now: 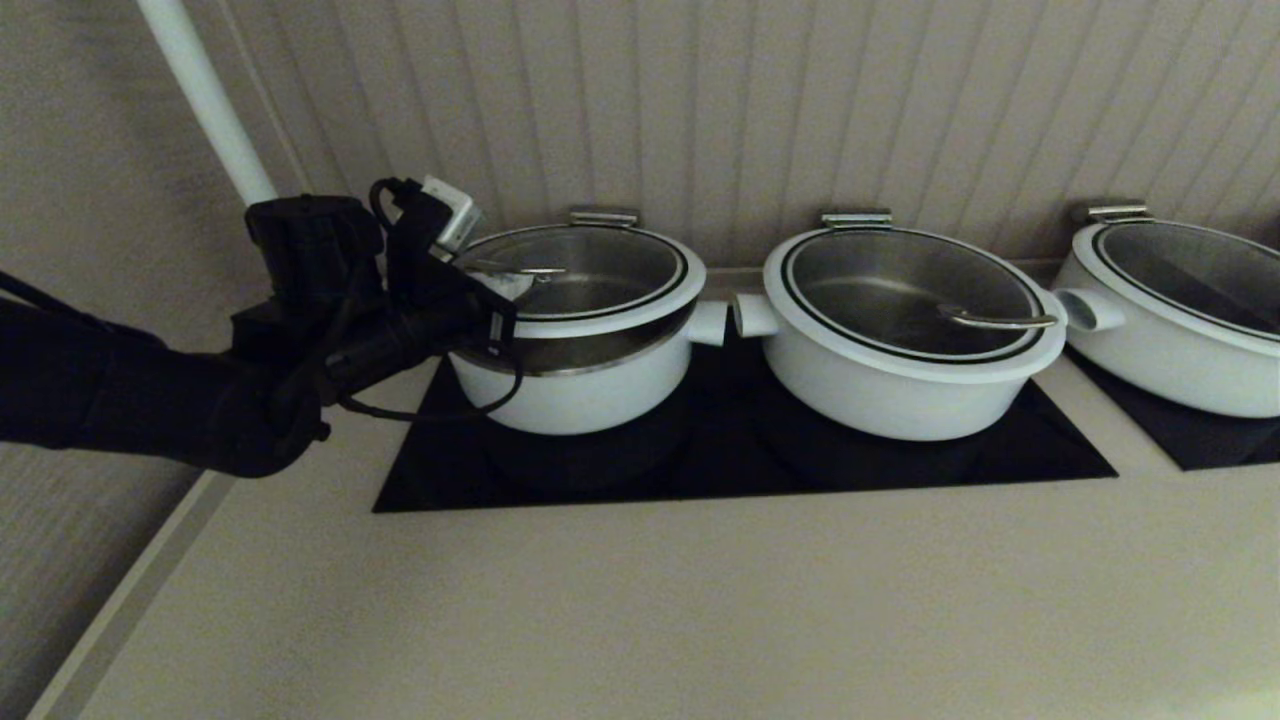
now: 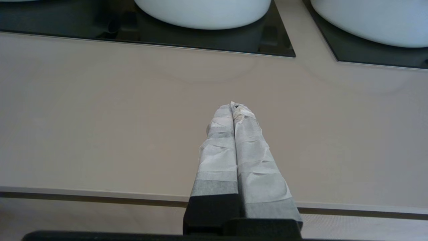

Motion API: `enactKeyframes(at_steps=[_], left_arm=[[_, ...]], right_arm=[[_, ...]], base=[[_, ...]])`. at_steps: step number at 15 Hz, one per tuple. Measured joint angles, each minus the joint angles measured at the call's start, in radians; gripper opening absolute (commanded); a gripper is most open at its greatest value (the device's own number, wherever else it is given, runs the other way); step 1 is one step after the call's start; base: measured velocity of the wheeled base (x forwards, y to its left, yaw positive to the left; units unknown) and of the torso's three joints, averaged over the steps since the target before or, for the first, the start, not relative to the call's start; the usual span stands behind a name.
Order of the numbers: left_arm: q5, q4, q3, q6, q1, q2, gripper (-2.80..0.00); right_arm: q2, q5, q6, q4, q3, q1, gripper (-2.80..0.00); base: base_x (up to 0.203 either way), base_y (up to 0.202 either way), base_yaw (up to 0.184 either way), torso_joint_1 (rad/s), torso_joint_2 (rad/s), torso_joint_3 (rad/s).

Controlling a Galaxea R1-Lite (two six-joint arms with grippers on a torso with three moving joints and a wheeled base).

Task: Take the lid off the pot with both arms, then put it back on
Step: Open the food pot lid a small opening with the left arm, then hold the pot lid with the right arm

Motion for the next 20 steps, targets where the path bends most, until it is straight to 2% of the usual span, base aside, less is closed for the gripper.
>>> enactKeyframes(at_steps=[7,11,14,17,20], left_arm=[[0.000,0.000,-0.003,-0.002,0.000,-0.007,-2.80],[-0.002,-0.001,0.006,-0.002,0.000,-0.012,-2.80],[-0.001,-0.001,0.006,-0.002,0.000,-0.017,-2.80],[-0.002,-0.001,0.006,-0.004,0.000,-0.020,-2.80],[-0.003,-0.002,0.003,-0.003,0.000,-0.021,-2.80]], right_arm=[[0.000,0.004,0.013,-0.024,-0.001,0.000,-2.80],[0.011,0.058,0.013,-0.018,-0.051,0.007,-2.80],[0.061,0.065,0.011,-0.032,-0.085,0.008,-2.80],[0.158,0.088,-0.001,-0.092,-0.119,0.018,-2.80],[0.300,0.095,-0.030,-0.199,-0.138,0.064,-2.80]], base=[[0.000,0.000,0.000,0.000,0.00,0.000],[0.000,0.000,0.000,0.000,0.00,0.000],[0.000,0.000,0.000,0.000,0.00,0.000],[0.000,0.000,0.000,0.000,0.00,0.000],[0.000,0.000,0.000,0.000,0.00,0.000]])
